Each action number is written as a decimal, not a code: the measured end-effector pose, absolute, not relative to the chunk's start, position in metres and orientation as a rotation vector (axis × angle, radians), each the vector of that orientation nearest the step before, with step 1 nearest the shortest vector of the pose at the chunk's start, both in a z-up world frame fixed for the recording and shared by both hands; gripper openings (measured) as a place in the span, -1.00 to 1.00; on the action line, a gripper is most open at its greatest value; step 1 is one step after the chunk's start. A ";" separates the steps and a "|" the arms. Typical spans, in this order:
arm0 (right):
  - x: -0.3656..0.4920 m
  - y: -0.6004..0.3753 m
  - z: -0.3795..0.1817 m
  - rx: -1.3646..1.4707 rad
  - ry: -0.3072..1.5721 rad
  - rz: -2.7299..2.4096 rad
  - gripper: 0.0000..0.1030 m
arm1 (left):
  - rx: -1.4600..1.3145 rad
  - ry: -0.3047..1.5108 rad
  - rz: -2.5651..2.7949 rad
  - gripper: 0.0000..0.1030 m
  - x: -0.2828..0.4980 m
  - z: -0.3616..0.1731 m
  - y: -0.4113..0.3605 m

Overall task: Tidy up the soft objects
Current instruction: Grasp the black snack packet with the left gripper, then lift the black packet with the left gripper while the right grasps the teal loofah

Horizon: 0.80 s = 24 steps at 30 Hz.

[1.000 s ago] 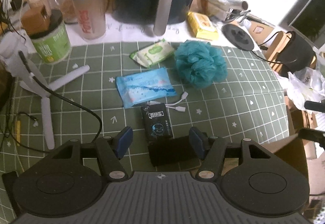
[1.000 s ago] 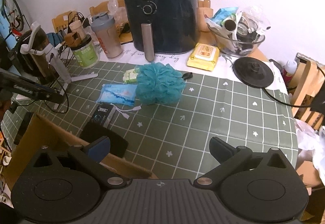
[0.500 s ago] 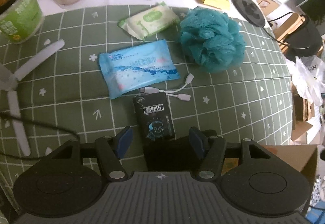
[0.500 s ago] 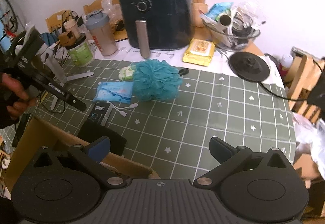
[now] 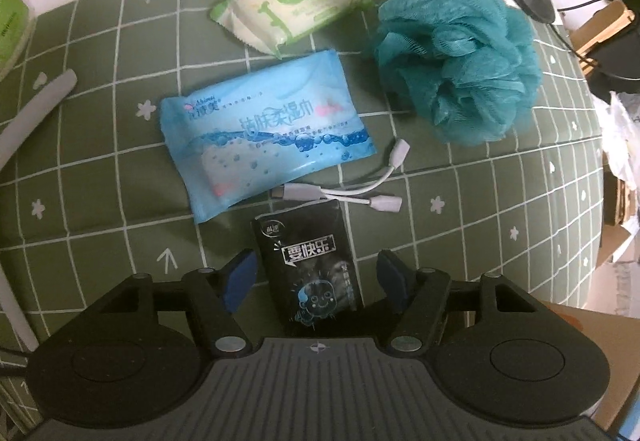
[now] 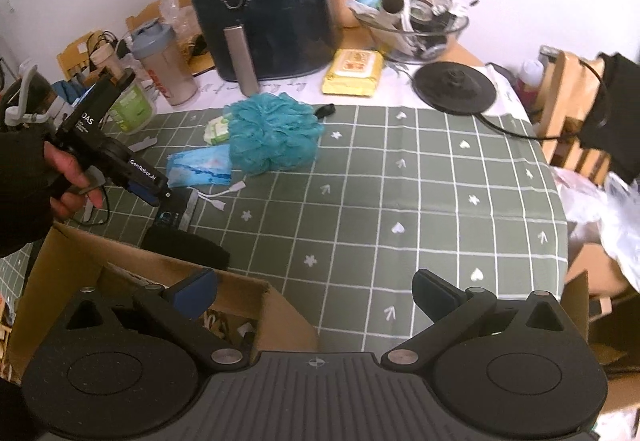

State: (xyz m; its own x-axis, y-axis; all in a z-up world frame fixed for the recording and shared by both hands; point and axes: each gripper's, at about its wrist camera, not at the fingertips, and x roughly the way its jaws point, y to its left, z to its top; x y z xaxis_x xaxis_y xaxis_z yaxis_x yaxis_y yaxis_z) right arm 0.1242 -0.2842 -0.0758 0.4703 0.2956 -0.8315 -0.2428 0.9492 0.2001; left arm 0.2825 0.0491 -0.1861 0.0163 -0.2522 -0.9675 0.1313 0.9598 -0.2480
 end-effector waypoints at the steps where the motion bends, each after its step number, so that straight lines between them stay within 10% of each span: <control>1: 0.123 -0.286 -0.076 0.061 1.033 0.324 1.00 | -0.097 1.534 -0.300 0.27 0.284 -0.189 0.048; 24: 0.129 -0.287 -0.076 0.029 1.053 0.344 1.00 | 0.015 1.435 -0.203 -0.08 0.248 -0.196 0.051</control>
